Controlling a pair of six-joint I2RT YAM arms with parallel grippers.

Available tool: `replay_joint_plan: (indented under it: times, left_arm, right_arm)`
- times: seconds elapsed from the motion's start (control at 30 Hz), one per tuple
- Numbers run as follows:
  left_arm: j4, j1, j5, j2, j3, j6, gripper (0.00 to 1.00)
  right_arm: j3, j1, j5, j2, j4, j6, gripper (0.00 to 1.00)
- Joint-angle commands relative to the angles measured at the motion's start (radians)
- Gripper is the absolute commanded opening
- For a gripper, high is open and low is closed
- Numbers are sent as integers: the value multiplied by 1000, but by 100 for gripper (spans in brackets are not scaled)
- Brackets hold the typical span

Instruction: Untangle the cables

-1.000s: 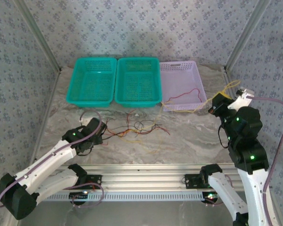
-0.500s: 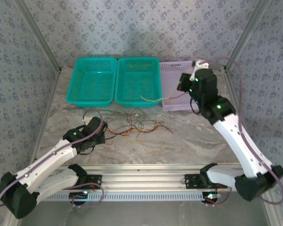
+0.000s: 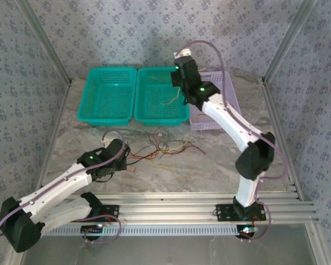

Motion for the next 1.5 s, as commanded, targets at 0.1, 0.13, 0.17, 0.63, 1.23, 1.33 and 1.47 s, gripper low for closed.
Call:
replay_joint_plan:
  times: [0.1,0.13,0.17,0.63,1.23,1.33,1.47]
  left_arm:
    - [28,-29,-20,6,10,2,0]
    - [30,-32,-20,3,7,3,0]
    - [33,-32,-20,-1,2,2,0]
    - [58,-38,-17,-66,-56,-8,0]
    - [67,-51,-14,-71,-74,-36,0]
    - [67,-53,-13,-70,-72,-39,0]
    - [67,-55,-13,-68,-69,-43,0]
  right_arm:
    - [185,40,91,201,-36,-150,0]
    - [209,42,81,229,-49,-152,0]
    - [224,43,77,256,-57,-154,0]
    - [207,69,-14,459,-172,-95,0]
    - [382,16,-268,547,-403,8,5]
    - [409,14,-292,529,-427,4,17]
    - [434,11,-306,503,-451,4,31]
